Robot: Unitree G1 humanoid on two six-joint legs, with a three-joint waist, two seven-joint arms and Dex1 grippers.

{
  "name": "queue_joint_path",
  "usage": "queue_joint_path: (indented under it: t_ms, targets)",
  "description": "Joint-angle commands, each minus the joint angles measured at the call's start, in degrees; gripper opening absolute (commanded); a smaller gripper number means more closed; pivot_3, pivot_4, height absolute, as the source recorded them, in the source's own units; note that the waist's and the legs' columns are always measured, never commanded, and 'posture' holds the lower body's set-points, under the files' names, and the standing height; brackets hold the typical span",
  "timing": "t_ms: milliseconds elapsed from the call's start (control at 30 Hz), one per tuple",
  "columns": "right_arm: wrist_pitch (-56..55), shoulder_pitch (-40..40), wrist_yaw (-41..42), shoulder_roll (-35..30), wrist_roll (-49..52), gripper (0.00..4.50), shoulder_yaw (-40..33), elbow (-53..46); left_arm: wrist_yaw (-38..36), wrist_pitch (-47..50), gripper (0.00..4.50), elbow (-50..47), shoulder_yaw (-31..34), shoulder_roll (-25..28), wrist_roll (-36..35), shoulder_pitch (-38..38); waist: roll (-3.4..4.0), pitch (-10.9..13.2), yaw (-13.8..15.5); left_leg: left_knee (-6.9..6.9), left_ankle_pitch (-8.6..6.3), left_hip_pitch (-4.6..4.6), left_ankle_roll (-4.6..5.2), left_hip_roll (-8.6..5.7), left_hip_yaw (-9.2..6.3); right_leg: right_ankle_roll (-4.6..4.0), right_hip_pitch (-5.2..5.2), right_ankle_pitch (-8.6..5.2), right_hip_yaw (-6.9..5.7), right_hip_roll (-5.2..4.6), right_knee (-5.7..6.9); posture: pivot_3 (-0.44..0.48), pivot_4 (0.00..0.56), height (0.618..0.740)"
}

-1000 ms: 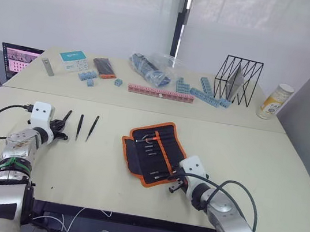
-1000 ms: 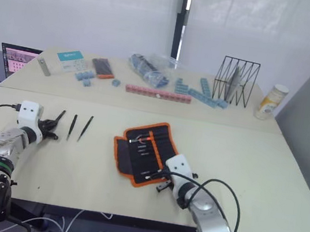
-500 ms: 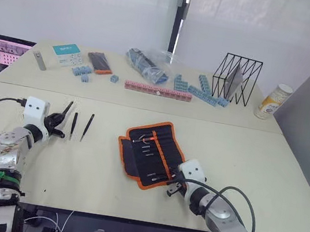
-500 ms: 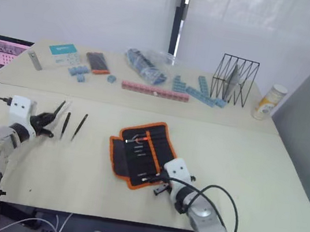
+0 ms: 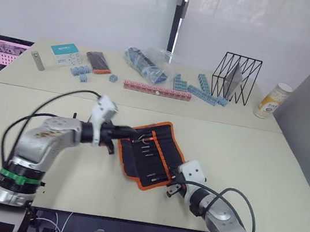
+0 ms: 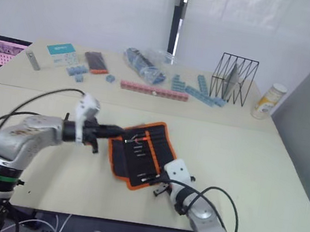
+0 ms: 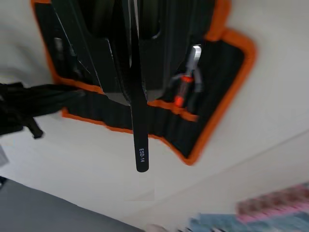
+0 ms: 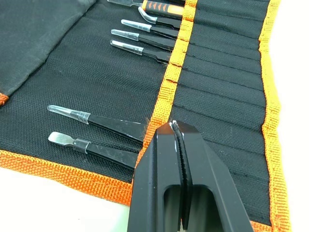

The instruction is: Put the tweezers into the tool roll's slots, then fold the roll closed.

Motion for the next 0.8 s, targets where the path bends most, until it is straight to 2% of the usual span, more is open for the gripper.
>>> queue_joint_path:
  t_ms: [33,433,800]
  targets:
    - [3.6,3.7,0.7,-0.7,-0.5,0.0,2.8,6.2,-1.8,0.1,0.03,-3.4,-3.4,2.6,2.6,1.2,0.07,0.0,-0.3,0.0,0.1,0.0,0.22,0.0,0.0,0.0,0.0,0.0,0.01,0.0,0.01,0.0,0.15,0.737]
    - [-2.4,6.8,-0.6,-0.1,-0.9,0.0,2.6,8.3,-0.4,6.8,0.03,-5.3,-12.2,4.7,9.7,-3.5,0.05,0.1,0.2,0.03,-0.14,-0.04,0.14,-0.02,0.0,0.07,-0.01,-0.21,0.04,0.0,-0.03,0.0,0.15,0.737]
    - [-6.9,9.3,0.1,-0.4,-2.1,0.0,3.9,12.3,-1.1,5.2,0.03,-0.3,-17.1,0.9,14.8,-8.6,0.01,0.1,0.4,0.05,-0.14,0.08,0.44,-0.02,0.0,0.1,0.17,-0.23,0.04,0.02,0.0,0.0,0.15,0.737]
